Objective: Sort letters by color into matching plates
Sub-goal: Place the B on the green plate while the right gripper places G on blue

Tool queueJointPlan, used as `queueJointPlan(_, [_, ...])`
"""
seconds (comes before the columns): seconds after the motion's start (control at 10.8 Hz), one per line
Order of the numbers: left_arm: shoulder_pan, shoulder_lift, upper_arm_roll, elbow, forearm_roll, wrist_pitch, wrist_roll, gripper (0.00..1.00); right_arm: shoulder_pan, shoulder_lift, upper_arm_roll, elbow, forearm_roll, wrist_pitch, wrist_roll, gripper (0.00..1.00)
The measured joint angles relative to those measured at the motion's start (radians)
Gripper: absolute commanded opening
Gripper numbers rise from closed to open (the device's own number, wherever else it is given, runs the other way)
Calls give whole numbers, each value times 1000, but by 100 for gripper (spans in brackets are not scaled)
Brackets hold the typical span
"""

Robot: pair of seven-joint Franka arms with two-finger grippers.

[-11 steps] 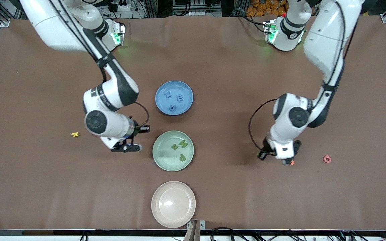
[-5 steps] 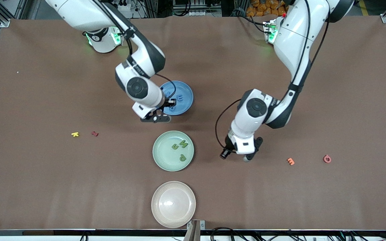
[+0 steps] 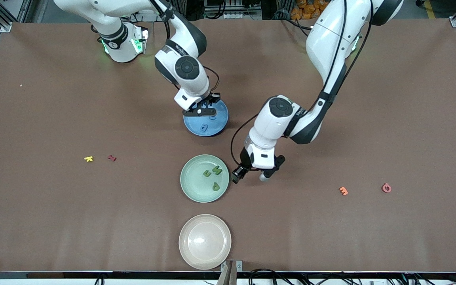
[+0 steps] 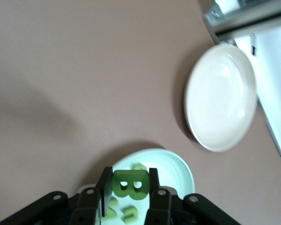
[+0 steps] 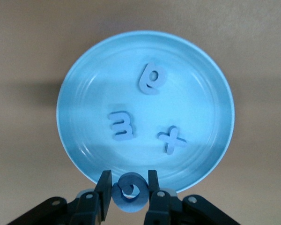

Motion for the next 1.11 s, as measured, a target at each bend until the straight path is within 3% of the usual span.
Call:
queueJointPlan(0.28, [-63, 11, 1, 14, 0, 28, -23, 0, 3, -2, 10, -82, -41, 98, 30, 0])
queueJointPlan(0.37, [-79, 19, 2, 29, 0, 29, -33, 78, 2, -2, 10, -90, -47, 104, 30, 0])
queueJointPlan(0.46, [-96, 28, 6, 51, 0, 29, -48, 100, 2, -2, 9, -91, -57, 104, 30, 0])
queueJointPlan(0.55, [-115, 36, 19, 65, 0, 29, -53, 100, 1, -2, 7, -91, -64, 105, 31, 40])
queueJointPlan(0.65, [-136, 41, 40, 71, 0, 29, -55, 100, -1, -2, 4, -91, -66, 107, 31, 99])
queueJointPlan(0.83, [-151, 45, 57, 72, 0, 14, -57, 100, -8, -2, -3, -91, -67, 109, 32, 100])
queueJointPlan(1.11, [-142, 48, 137, 70, 14, -189, -34, 100, -14, -2, -6, -82, -67, 109, 35, 100])
